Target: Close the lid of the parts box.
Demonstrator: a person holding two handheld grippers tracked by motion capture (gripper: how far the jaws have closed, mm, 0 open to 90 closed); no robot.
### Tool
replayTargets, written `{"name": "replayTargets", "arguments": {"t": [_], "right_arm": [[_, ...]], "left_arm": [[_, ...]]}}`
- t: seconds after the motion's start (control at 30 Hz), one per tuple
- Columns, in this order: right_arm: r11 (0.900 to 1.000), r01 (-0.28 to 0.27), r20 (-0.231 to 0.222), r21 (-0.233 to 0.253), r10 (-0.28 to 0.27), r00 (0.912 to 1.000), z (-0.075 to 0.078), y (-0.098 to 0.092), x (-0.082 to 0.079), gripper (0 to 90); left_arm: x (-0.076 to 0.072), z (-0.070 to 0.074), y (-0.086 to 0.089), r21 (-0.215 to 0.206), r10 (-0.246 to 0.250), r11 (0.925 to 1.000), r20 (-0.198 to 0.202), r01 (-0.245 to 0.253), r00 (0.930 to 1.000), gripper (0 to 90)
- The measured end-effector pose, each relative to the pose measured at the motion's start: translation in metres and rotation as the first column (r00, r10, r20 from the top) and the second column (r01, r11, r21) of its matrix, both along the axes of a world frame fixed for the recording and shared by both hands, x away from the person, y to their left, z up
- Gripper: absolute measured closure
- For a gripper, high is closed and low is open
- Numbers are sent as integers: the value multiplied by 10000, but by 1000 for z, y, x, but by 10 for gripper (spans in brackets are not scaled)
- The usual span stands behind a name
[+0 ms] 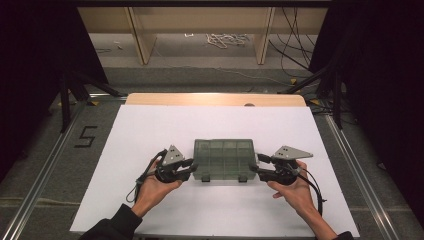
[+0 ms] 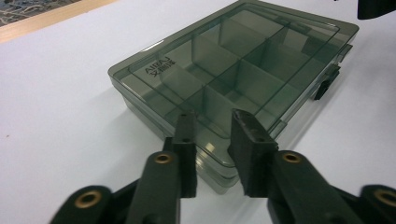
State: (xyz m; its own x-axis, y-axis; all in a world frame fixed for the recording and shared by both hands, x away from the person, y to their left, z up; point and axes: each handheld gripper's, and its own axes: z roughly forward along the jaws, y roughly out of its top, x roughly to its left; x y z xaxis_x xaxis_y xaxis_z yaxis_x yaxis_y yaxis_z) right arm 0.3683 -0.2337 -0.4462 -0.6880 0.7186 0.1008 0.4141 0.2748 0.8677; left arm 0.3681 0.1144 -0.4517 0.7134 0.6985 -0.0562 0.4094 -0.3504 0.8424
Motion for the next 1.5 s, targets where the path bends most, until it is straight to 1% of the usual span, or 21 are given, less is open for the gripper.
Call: {"name": "replayTargets", "arguments": {"t": [0.1, 0.23, 0.27, 0.3, 0.33, 0.37, 0.4, 0.43, 0.5, 0.57, 0.6, 0.67, 0.73, 0.77, 0.9, 1.03, 1.27, 1.3, 1.43, 1.47, 1.5], "right_arm": [[9998, 112, 113, -139, -110, 9999, 1, 0, -1, 425], [9993, 349, 67, 159, -350, 9994, 3, 0, -3, 348], [9990, 337, 265, 302, -345, 9991, 3, 1, -3, 333], [9987, 445, 239, 244, -451, 9987, 5, 0, -4, 321], [9979, 518, 415, 377, -533, 9977, 5, 0, -4, 304], [9973, 598, 357, 430, -613, 9975, 6, 0, -6, 287], [9968, 617, 717, 513, -653, 9953, 6, 0, -5, 275], [9958, 753, 317, 529, -770, 9965, 8, 0, -9, 263], [9934, 691, 528, 920, -742, 9958, 8, 1, -10, 246], [9924, 851, 452, 889, -894, 9950, 11, 0, -15, 226], [9910, 788, 506, 1079, -846, 9951, 11, 1, -16, 225], [9920, 792, 633, 980, -856, 9943, 12, 1, -19, 220], [9926, 794, 702, 921, -860, 9938, 13, 2, -22, 207], [9920, 752, 578, 1015, -813, 9950, 13, 2, -23, 206], [9912, 728, 887, 1103, -828, 9926, 15, 3, -28, 201], [9907, 673, 874, 1178, -779, 9931, 17, 4, -35, 195], [9907, 553, 1090, 1242, -690, 9916, 17, 6, -45, 171], [9890, 521, 1066, 1382, -672, 9920, 16, 7, -46, 170], [9894, 406, 1190, 1391, -574, 9912, 17, 6, -51, 167], [9892, 502, 1236, 1376, -675, 9900, 17, 6, -53, 165], [9884, 478, 1285, 1441, -666, 9895, 17, 7, -54, 162]], "left_arm": [[0, 1, 0, -18, 4, 10000, 12, -4, 10000, 651], [-1, 2, 0, -291, 13, 9996, 128, -9, 9999, 582], [-2, 3, 1, -373, -3, 9993, 188, 10, 9998, 570], [-3, 4, 1, -489, 8, 9988, 234, 3, 9997, 556], [-4, 5, 2, -635, 4, 9980, 462, 26, 9989, 538], [-5, 7, 3, -631, -38, 9980, 533, 71, 9986, 501], [-6, 8, 3, -812, -37, 9967, 616, 87, 9981, 474], [-6, 9, 5, -922, -111, 9956, 772, 182, 9970, 457], [-8, 11, 9, -1224, -43, 9924, 923, 156, 9957, 431], [-11, 14, 12, -1454, 61, 9893, 1084, 98, 9941, 405], [-12, 15, 14, -1566, 45, 9876, 1166, 139, 9932, 392], [-14, 17, 18, -1781, 74, 9839, 1240, 149, 9923, 366], [-17, 19, 22, -1867, 9, 9821, 1453, 265, 9894, 352], [-18, 20, 24, -1863, -102, 9816, 1651, 413, 9862, 343], [-26, 23, 30, -1850, -292, 9804, 2008, 671, 9792, 322], [-32, 23, 36, -1899, -412, 9781, 2235, 850, 9738, 306], [-38, 22, 42, -2197, -214, 9730, 2181, 704, 9757, 277], [-38, 23, 43, -2294, -262, 9701, 2248, 790, 9741, 272], [-41, 25, 49, -2333, -199, 9692, 2433, 785, 9697, 242], [-42, 25, 50, -2342, -89, 9700, 2354, 656, 9719, 231], [-43, 25, 52, -2336, -101, 9700, 2399, 678, 9707, 228]]}}
